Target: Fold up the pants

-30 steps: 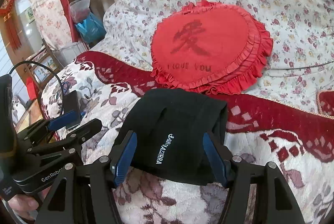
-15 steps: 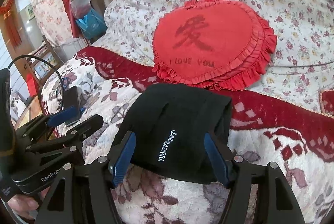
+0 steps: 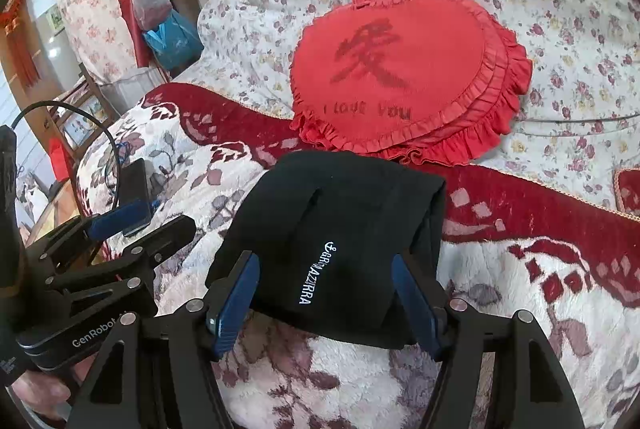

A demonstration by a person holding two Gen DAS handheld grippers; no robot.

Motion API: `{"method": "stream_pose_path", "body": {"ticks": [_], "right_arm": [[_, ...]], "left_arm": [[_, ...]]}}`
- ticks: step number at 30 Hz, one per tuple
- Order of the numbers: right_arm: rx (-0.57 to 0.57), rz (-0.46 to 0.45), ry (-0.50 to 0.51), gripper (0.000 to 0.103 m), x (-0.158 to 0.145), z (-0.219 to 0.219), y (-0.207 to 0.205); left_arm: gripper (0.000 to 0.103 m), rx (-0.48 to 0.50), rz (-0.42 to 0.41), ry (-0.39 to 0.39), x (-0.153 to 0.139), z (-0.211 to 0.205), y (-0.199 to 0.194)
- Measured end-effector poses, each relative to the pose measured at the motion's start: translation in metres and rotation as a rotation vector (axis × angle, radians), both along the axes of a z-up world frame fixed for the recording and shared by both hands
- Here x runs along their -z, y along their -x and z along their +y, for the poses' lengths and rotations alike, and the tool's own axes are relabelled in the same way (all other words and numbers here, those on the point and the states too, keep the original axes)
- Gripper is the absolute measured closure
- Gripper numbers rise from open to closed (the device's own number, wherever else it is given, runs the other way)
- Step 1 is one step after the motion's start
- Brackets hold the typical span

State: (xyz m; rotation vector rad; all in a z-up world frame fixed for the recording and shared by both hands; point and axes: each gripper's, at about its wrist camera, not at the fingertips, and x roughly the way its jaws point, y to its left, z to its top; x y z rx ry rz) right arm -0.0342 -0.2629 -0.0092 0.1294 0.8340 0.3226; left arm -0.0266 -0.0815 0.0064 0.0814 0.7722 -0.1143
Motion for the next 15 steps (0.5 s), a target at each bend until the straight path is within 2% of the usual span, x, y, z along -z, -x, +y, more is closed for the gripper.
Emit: {"method": "stream_pose_path", "body": {"ticks": [15], "right_arm": [[-0.003, 0.001, 0.006, 0.036, 0.0022, 0.0021, 0.0010]], "left_arm": [[0.038, -0.011, 0.001, 0.005, 0.0009, 0.0000, -0.0004]]}}
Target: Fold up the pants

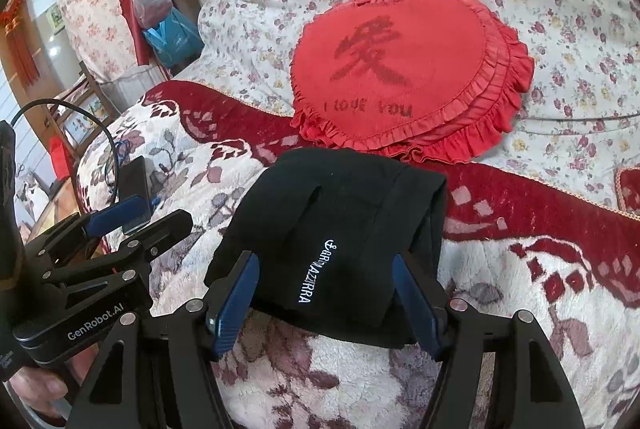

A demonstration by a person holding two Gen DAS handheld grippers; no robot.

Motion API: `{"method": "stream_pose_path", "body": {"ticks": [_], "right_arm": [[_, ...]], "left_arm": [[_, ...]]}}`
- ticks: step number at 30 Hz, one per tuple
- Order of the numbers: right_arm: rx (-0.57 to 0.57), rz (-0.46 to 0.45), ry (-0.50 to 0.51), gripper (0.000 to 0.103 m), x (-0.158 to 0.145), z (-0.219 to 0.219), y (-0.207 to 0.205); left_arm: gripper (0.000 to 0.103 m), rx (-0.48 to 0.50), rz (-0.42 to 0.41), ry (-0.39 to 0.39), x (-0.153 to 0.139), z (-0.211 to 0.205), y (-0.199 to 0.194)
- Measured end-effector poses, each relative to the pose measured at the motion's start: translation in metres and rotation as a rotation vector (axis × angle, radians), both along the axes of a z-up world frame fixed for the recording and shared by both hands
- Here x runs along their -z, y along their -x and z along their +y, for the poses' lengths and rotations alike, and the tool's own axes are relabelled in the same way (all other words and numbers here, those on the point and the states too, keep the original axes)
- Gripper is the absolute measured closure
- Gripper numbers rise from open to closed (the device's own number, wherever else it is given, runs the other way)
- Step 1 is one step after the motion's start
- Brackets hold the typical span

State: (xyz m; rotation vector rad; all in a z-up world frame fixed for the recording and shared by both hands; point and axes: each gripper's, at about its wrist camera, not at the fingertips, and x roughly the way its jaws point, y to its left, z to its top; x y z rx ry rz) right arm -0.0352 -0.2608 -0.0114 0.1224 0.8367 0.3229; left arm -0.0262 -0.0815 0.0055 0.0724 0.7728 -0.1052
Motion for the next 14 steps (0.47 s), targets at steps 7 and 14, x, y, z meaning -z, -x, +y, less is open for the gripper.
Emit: {"method": "stream_pose_path", "body": {"ticks": [7, 14], "right_arm": [[-0.004, 0.002, -0.001, 0.036, 0.002, -0.001, 0.001], [0.061, -0.006, 0.002, 0.035, 0.004, -0.030, 0.003]], "left_arm": [[0.038, -0.009, -0.017, 0.010, -0.003, 0.005, 0.002], [0.037, -0.028, 0.003, 0.024, 0.001, 0.022, 0.000]]}}
